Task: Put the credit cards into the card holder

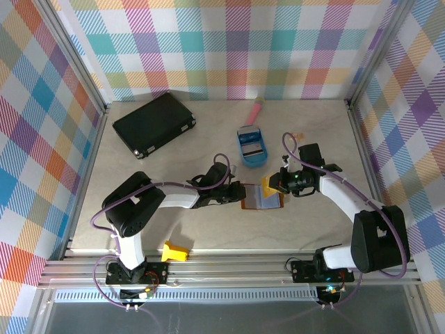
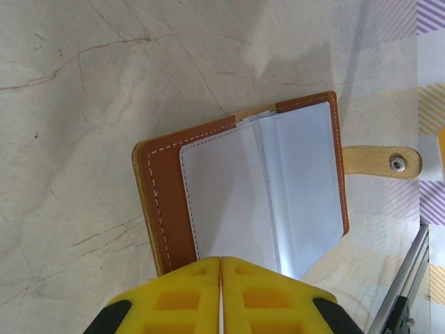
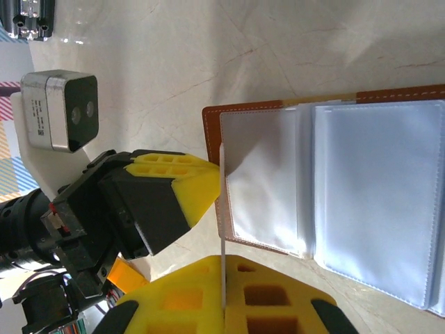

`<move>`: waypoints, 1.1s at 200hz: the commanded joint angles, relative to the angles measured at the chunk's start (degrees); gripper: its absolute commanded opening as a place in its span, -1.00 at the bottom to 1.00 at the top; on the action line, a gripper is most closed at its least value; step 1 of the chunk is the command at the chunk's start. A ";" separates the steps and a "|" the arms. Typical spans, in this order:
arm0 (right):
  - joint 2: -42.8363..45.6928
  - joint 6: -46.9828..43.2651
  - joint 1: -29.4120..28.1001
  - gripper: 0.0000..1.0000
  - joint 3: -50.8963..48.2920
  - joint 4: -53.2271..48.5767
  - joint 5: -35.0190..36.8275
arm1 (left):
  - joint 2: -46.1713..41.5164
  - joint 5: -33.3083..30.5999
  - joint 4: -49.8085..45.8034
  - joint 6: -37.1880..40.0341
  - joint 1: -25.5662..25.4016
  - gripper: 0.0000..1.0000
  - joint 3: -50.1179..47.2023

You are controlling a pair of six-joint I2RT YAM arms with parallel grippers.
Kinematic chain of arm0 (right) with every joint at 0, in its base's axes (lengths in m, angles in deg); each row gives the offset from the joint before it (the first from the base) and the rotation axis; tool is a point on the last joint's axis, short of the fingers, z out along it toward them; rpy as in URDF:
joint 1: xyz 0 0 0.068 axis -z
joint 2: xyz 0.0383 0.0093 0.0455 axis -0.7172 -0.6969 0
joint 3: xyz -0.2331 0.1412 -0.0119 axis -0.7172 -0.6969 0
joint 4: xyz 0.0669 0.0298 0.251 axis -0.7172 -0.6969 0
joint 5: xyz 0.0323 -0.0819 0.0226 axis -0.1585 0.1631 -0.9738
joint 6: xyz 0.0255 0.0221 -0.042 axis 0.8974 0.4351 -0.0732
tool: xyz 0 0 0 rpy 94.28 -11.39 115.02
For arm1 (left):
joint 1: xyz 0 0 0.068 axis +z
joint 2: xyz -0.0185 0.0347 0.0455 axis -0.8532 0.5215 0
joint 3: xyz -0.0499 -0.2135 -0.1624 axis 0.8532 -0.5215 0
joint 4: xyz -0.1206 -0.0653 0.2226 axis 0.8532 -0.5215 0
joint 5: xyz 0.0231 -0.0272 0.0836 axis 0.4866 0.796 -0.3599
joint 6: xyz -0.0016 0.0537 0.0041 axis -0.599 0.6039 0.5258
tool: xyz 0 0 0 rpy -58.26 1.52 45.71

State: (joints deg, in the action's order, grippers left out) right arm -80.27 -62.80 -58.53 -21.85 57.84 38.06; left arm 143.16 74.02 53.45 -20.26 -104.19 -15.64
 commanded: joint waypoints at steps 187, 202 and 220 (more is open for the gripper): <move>-3.45 0.32 -4.17 -1.00 -13.93 26.26 6.16 | 2.02 -1.21 1.17 -0.79 -0.18 -0.80 -1.79; -4.35 -0.63 -4.18 -1.00 -13.91 26.97 5.45 | 2.15 -2.01 0.33 -0.88 -0.16 -0.80 -1.56; -5.90 -1.81 -4.20 -1.00 -13.54 27.42 4.23 | 2.11 -2.85 -0.42 -1.02 -0.15 -0.80 -1.44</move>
State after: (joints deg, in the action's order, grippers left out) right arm -84.35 -61.58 -62.42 -35.21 82.75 44.68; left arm 144.41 73.34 53.74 -20.90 -104.19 -17.35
